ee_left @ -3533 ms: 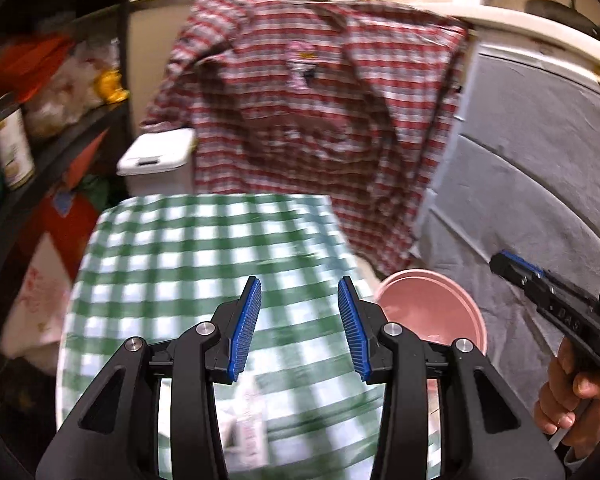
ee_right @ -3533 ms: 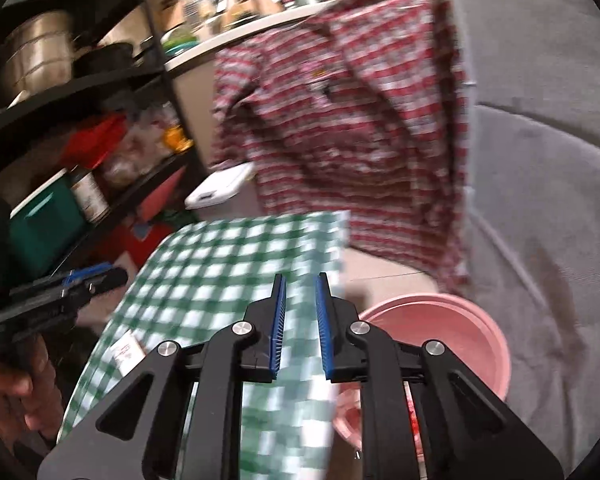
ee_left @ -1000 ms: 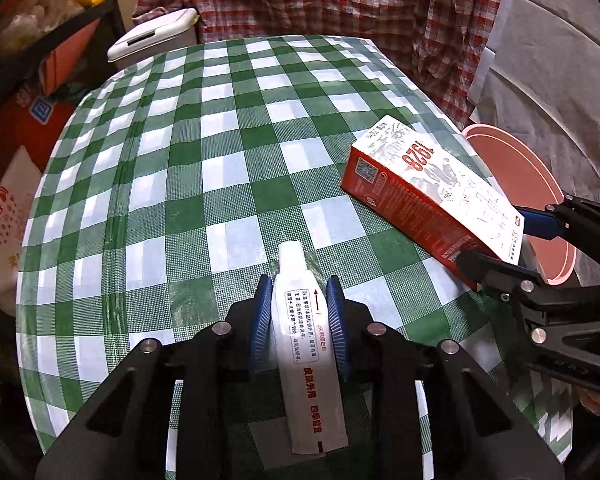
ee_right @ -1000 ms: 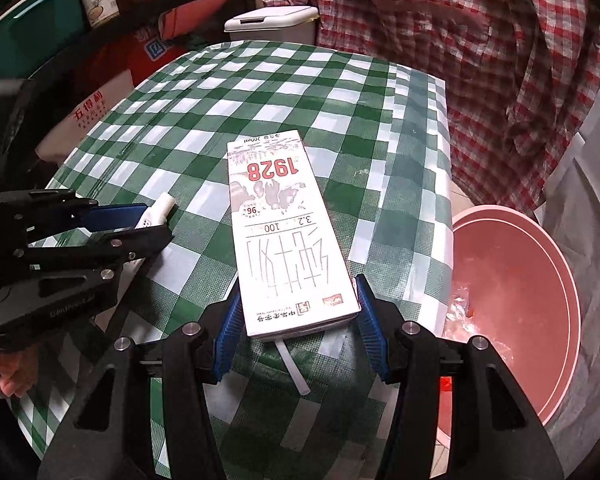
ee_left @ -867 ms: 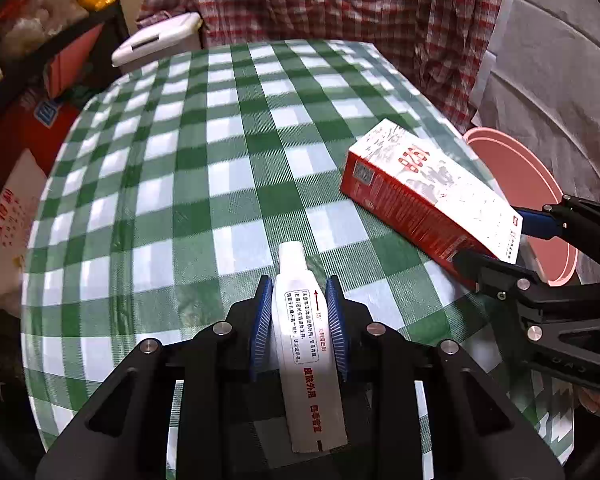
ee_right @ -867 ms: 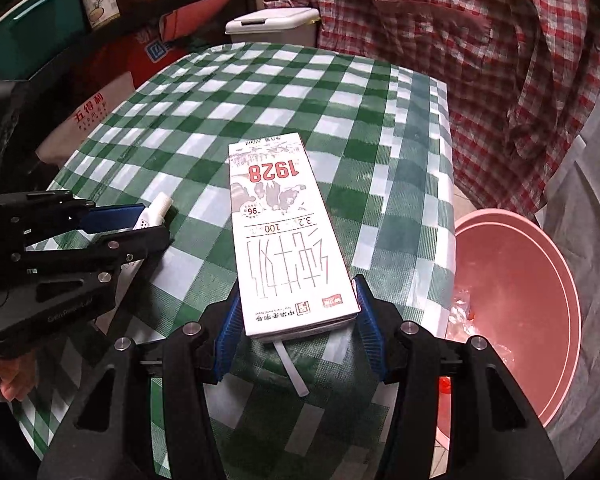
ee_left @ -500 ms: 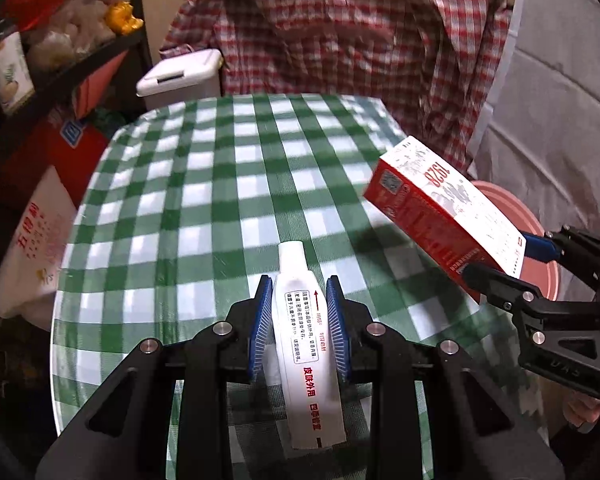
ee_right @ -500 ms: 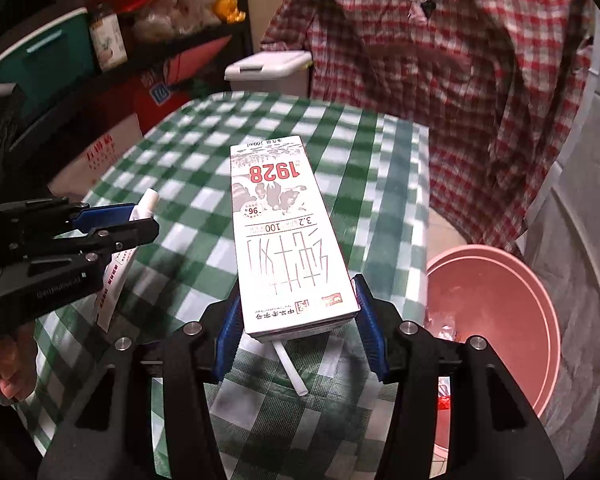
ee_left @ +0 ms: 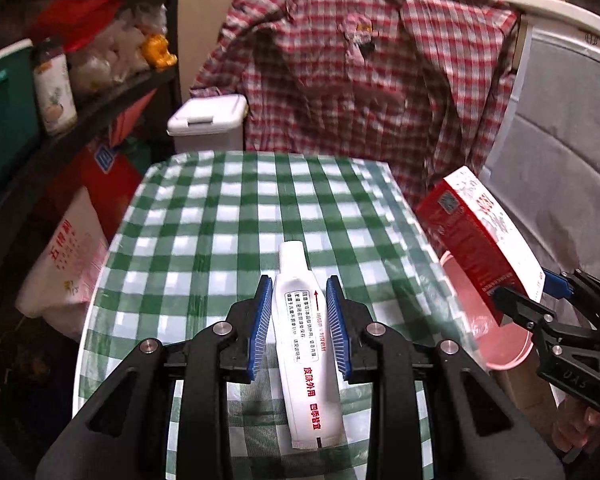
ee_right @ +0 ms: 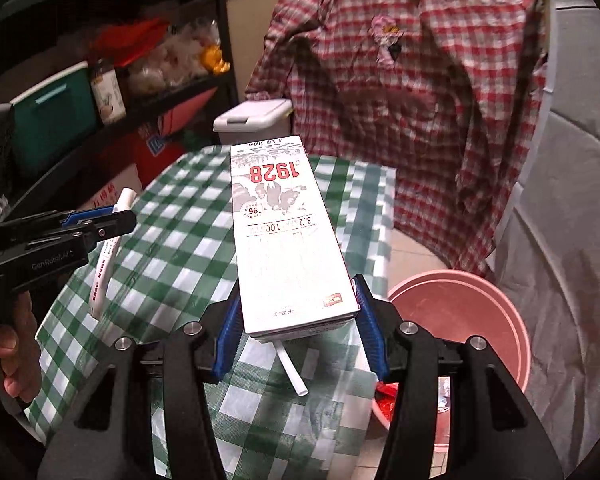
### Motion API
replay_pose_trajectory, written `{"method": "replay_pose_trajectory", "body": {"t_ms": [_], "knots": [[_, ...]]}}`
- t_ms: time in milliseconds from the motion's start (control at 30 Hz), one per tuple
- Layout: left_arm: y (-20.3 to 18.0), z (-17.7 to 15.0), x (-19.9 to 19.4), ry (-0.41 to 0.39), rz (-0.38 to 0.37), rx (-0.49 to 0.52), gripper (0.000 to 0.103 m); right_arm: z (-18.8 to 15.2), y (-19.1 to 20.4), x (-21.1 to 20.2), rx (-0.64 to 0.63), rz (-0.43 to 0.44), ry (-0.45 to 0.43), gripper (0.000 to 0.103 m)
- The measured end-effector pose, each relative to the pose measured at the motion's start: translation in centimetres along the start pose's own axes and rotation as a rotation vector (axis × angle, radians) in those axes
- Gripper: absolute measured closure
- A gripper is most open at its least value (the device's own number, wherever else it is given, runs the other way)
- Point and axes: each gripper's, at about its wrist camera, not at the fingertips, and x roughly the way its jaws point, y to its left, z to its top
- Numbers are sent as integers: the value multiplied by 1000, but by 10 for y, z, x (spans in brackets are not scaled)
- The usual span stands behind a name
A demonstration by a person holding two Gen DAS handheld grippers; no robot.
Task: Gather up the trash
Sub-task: 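Carry the tube and carton over the pink bucket with both tools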
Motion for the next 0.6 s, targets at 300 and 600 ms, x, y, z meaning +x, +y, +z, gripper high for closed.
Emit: {"method": "replay_pose_trajectory", "body": {"t_ms": [300, 600], "knots": [[-9, 12, -28, -94, 21, -17, 75, 8, -17, -34, 42, -54, -103, 51], [-26, 17, -36, -123, 14, 3, 75, 9, -39, -55, 81, -89, -148, 51]]}}
